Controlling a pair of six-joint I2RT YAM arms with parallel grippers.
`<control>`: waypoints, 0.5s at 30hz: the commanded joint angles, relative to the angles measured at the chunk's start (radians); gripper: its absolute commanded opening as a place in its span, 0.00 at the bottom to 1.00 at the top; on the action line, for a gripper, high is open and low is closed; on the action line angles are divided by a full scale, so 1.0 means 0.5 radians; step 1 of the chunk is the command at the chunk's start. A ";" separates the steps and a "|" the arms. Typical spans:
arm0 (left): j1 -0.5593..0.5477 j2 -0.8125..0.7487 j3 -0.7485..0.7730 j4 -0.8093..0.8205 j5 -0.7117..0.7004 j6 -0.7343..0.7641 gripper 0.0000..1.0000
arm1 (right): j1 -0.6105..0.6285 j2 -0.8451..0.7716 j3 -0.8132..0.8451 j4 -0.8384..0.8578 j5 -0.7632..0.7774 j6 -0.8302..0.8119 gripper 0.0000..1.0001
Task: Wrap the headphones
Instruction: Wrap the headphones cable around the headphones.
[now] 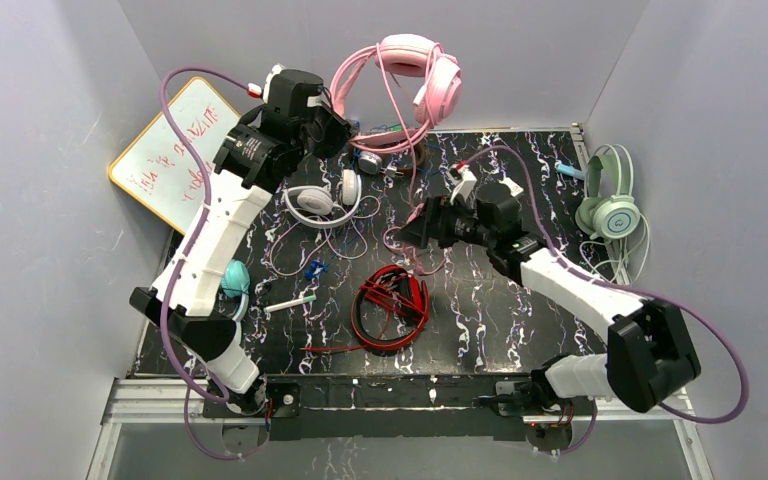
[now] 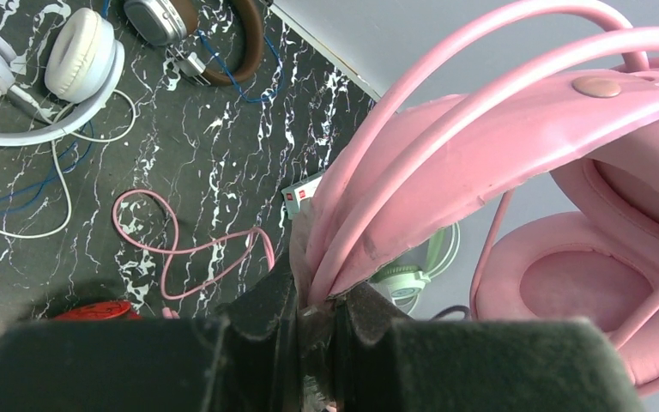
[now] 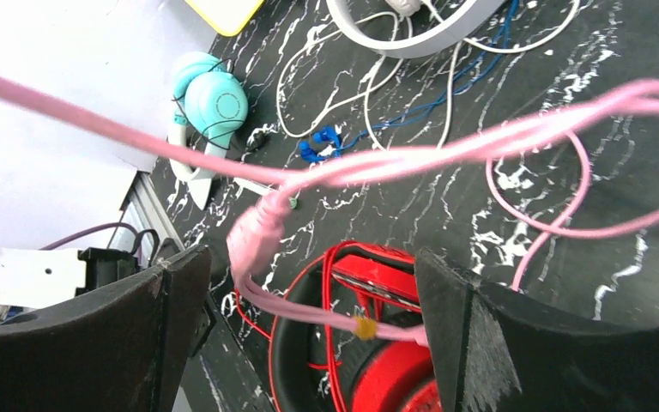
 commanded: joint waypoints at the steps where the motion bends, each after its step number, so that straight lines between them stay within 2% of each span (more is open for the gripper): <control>1: 0.006 -0.095 0.069 0.170 0.042 -0.100 0.00 | 0.074 0.119 0.183 0.295 0.142 0.133 0.95; 3: 0.006 -0.098 0.079 0.170 0.044 -0.100 0.00 | 0.077 0.186 0.226 0.323 0.149 0.155 0.91; 4: 0.006 -0.096 0.084 0.172 0.042 -0.100 0.00 | 0.079 0.221 0.261 0.305 0.169 0.162 0.83; 5: 0.006 -0.095 0.098 0.163 0.037 -0.098 0.00 | 0.077 0.251 0.284 0.268 0.198 0.165 0.68; 6: 0.008 -0.091 0.116 0.155 0.021 -0.093 0.00 | 0.076 0.271 0.296 0.248 0.204 0.159 0.47; 7: 0.012 -0.084 0.134 0.140 0.001 -0.086 0.00 | 0.076 0.279 0.298 0.219 0.208 0.153 0.32; 8: 0.025 -0.077 0.153 0.130 -0.005 -0.081 0.00 | 0.075 0.269 0.286 0.176 0.225 0.143 0.19; 9: 0.086 -0.061 0.157 0.148 0.048 -0.076 0.00 | 0.075 0.242 0.259 0.136 0.253 0.135 0.12; 13: 0.431 0.076 0.127 0.288 0.584 -0.227 0.00 | 0.074 0.020 -0.001 0.044 0.335 0.080 0.01; 15: 0.549 0.153 0.179 0.341 0.676 -0.270 0.00 | 0.065 -0.100 -0.129 -0.041 0.362 0.048 0.01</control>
